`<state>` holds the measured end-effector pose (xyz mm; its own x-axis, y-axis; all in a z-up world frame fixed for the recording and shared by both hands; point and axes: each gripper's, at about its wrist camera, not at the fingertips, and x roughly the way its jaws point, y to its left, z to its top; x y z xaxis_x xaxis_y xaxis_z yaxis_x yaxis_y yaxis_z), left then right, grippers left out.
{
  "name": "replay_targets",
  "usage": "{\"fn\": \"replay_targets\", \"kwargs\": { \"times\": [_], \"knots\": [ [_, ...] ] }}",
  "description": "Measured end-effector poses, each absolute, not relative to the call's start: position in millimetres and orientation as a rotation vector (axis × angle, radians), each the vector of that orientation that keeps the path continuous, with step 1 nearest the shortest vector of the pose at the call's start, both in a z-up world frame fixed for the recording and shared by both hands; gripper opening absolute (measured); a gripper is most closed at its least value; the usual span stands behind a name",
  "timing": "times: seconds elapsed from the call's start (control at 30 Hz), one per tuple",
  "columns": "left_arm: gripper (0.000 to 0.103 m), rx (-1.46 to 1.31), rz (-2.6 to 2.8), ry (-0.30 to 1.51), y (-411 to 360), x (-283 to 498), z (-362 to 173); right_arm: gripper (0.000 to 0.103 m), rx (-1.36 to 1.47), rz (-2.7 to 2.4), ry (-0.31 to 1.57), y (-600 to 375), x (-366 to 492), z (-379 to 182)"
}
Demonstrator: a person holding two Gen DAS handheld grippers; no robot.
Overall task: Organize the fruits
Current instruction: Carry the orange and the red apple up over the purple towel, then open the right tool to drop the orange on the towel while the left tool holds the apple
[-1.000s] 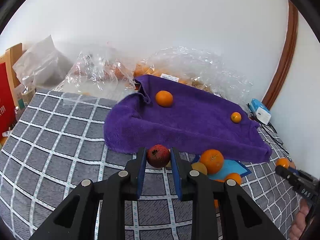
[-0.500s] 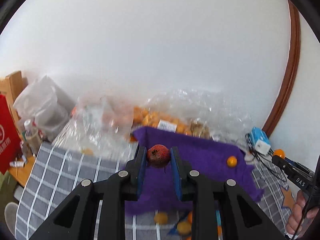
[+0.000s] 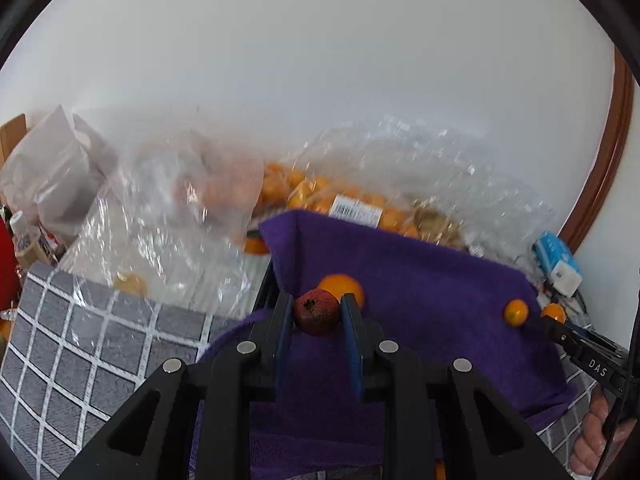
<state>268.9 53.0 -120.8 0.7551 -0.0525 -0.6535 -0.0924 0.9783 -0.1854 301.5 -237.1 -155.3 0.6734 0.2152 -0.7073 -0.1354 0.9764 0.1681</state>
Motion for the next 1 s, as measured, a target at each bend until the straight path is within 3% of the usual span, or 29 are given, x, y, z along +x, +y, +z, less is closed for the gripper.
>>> {"fn": "replay_targets", "kwargs": {
  "times": [0.8,1.0],
  "knots": [
    [0.023,-0.123,0.059,0.779,44,276,-146,0.033,0.067,0.167,0.879,-225,303,-188],
    [0.023,-0.121,0.044,0.789,43,277,-149,0.052,0.05,0.157,0.834,-224,295,-181]
  ]
}}
